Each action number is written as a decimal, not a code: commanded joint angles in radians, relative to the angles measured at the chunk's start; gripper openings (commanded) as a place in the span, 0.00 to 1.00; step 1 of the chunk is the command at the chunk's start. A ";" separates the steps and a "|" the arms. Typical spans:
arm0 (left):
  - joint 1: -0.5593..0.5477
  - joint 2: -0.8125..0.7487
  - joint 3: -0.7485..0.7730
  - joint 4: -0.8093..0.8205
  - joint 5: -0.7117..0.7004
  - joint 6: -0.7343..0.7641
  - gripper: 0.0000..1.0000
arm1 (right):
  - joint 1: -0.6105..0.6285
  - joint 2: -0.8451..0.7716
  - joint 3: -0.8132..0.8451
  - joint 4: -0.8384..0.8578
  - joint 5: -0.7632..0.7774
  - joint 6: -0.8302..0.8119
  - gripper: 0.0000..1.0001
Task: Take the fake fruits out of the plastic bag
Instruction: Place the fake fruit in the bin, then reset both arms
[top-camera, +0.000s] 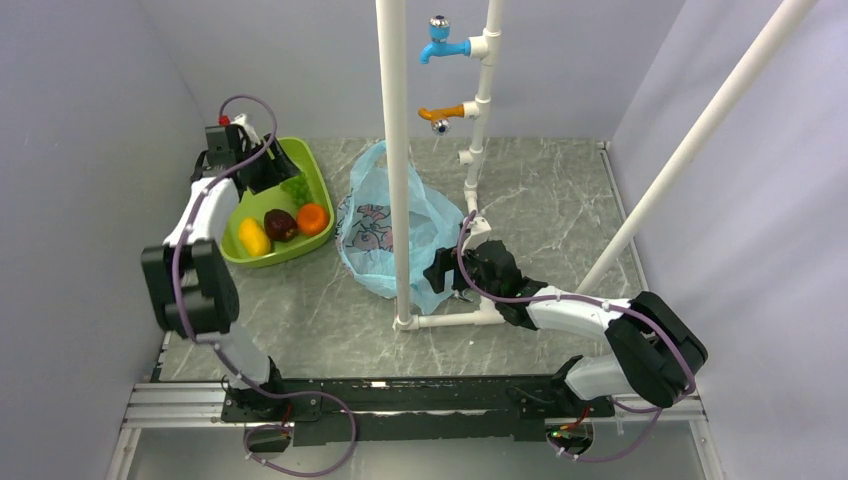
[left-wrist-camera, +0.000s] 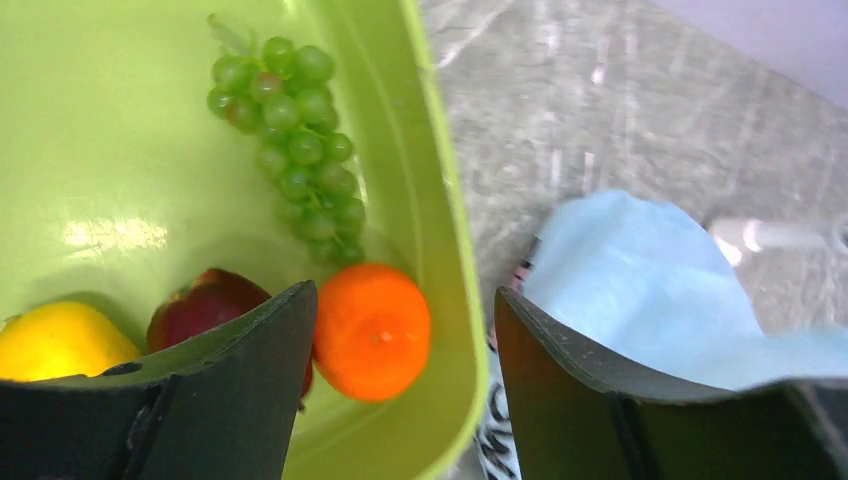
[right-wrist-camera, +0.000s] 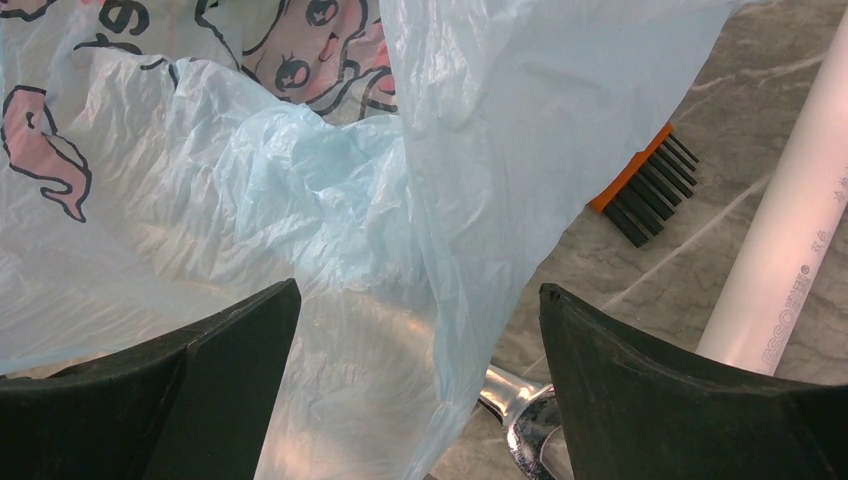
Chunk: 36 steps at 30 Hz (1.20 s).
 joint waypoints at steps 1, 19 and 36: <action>-0.026 -0.241 -0.145 0.000 0.102 0.101 0.71 | -0.001 -0.023 -0.004 0.061 0.015 -0.017 0.93; -0.148 -1.031 -0.565 -0.281 0.161 0.199 0.99 | -0.002 -0.119 0.128 -0.166 0.044 -0.022 0.99; -0.148 -1.399 -0.515 -0.239 0.136 0.049 0.99 | -0.002 -0.555 0.476 -0.853 0.144 -0.086 0.99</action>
